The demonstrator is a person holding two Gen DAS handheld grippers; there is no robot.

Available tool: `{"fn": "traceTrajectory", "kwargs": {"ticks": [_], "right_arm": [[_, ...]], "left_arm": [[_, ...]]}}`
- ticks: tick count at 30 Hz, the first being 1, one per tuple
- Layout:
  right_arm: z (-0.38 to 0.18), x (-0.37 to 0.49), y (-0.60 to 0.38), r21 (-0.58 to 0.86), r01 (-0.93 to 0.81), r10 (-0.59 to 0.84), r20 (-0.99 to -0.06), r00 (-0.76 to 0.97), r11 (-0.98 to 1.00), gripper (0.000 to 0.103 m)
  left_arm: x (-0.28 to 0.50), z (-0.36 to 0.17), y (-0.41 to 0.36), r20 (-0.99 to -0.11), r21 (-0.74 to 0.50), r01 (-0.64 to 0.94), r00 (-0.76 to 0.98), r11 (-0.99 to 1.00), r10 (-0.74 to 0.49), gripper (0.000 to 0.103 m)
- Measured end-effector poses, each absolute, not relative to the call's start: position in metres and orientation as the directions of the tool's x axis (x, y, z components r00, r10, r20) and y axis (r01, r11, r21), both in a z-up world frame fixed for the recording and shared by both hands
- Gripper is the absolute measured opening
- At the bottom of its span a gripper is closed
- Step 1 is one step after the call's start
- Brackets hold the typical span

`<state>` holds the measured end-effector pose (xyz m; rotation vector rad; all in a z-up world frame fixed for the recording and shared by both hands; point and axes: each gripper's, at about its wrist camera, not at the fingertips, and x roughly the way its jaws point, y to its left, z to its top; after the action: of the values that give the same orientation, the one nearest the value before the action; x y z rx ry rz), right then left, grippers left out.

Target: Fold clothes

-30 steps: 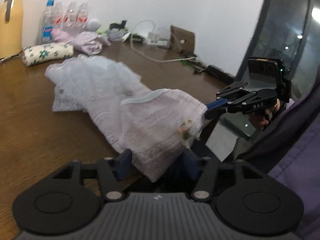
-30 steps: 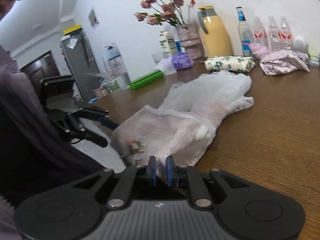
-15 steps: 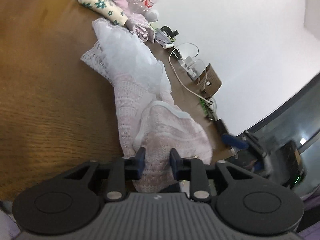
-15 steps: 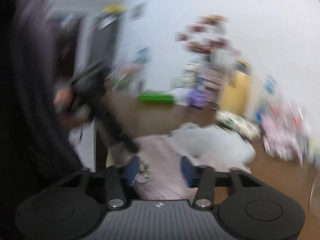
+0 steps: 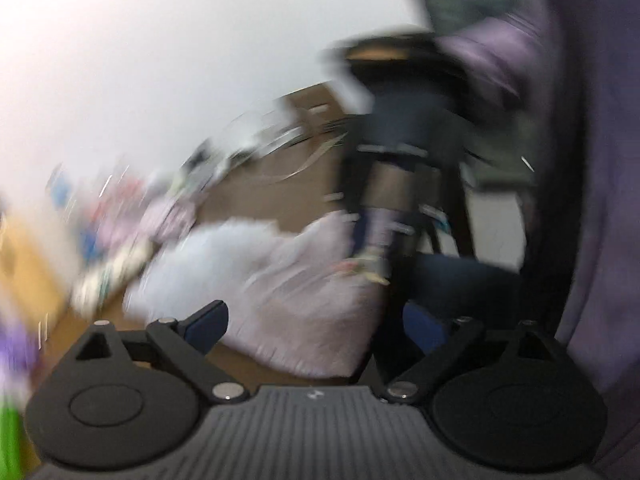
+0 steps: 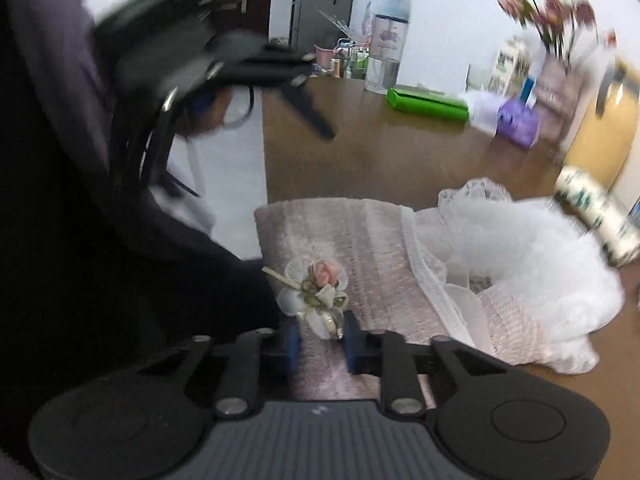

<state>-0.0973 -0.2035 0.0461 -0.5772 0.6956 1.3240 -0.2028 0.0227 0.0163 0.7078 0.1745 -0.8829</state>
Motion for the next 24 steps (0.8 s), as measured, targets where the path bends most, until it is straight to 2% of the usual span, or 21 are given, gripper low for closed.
{"fn": "traceTrajectory", "kwargs": {"ticks": [3,6,7,8,9,10,11,13,14,15,16,20,22,23,24], "right_arm": [[0.049,-0.077,-0.21,0.183,-0.975,0.684,-0.728,-0.049,0.125,0.014],[0.053,-0.062,-0.222,0.362,-0.928,0.725,-0.662,-0.19,0.088,0.014],[0.054,-0.058,-0.227,0.402,-0.912,0.74,-0.638,-0.214,0.083,0.014],[0.056,-0.055,-0.232,0.434,-0.897,0.754,-0.616,-0.23,0.081,0.014],[0.057,-0.051,-0.237,0.466,-0.881,0.767,-0.593,-0.246,0.078,0.014],[0.058,-0.05,-0.241,0.471,-0.877,0.775,-0.587,-0.235,0.091,0.015],[0.059,-0.049,-0.244,0.465,-0.878,0.78,-0.588,-0.212,0.112,0.02],[0.06,-0.047,-0.254,0.446,-0.881,0.794,-0.588,-0.155,0.158,0.04],[0.061,-0.049,-0.261,0.417,-0.891,0.808,-0.579,-0.108,0.18,0.068],[0.062,-0.053,-0.267,0.383,-0.902,0.823,-0.566,-0.058,0.2,0.088],[0.062,-0.057,-0.274,0.349,-0.911,0.835,-0.55,-0.008,0.221,0.089],[0.048,-0.072,-0.29,0.284,-0.929,0.867,-0.494,0.069,0.236,0.087],[0.043,-0.068,-0.291,0.29,-0.926,0.881,-0.465,0.084,0.241,0.08],[0.04,-0.061,-0.29,0.312,-0.914,0.883,-0.459,0.093,0.258,0.058],[0.036,-0.053,-0.288,0.344,-0.896,0.883,-0.459,0.1,0.281,0.029]], "left_arm": [[-0.208,-0.006,0.007,-0.355,0.686,0.674,0.64,0.275,-0.682,0.097],[-0.199,-0.016,-0.001,-0.378,0.725,0.662,0.612,0.189,-0.695,0.095],[-0.195,-0.016,-0.002,-0.397,0.717,0.677,0.595,0.169,-0.699,0.089],[-0.192,-0.016,-0.002,-0.418,0.703,0.695,0.576,0.151,-0.703,0.071],[-0.186,-0.013,-0.004,-0.453,0.669,0.73,0.547,0.138,-0.704,0.057],[-0.179,-0.01,-0.005,-0.491,0.625,0.771,0.514,0.127,-0.704,0.026],[-0.17,-0.005,-0.006,-0.532,0.557,0.819,0.476,0.134,-0.7,0.021],[-0.149,0.006,-0.003,-0.576,0.407,0.894,0.41,0.186,-0.708,0.02],[-0.137,0.011,0.001,-0.589,0.317,0.923,0.373,0.219,-0.717,0.019],[-0.124,0.014,0.004,-0.594,0.218,0.942,0.337,0.257,-0.731,0.018],[-0.11,0.015,0.01,-0.591,0.12,0.949,0.303,0.29,-0.748,0.018],[-0.059,0.016,0.029,-0.563,-0.232,0.899,0.186,0.37,-0.805,0.017],[-0.038,0.013,0.033,-0.558,-0.368,0.849,0.123,0.378,-0.821,0.017],[-0.03,0.011,0.034,-0.554,-0.421,0.824,0.098,0.38,-0.827,0.017],[-0.023,0.011,0.033,-0.548,-0.469,0.792,0.086,0.391,-0.832,0.018]]}}
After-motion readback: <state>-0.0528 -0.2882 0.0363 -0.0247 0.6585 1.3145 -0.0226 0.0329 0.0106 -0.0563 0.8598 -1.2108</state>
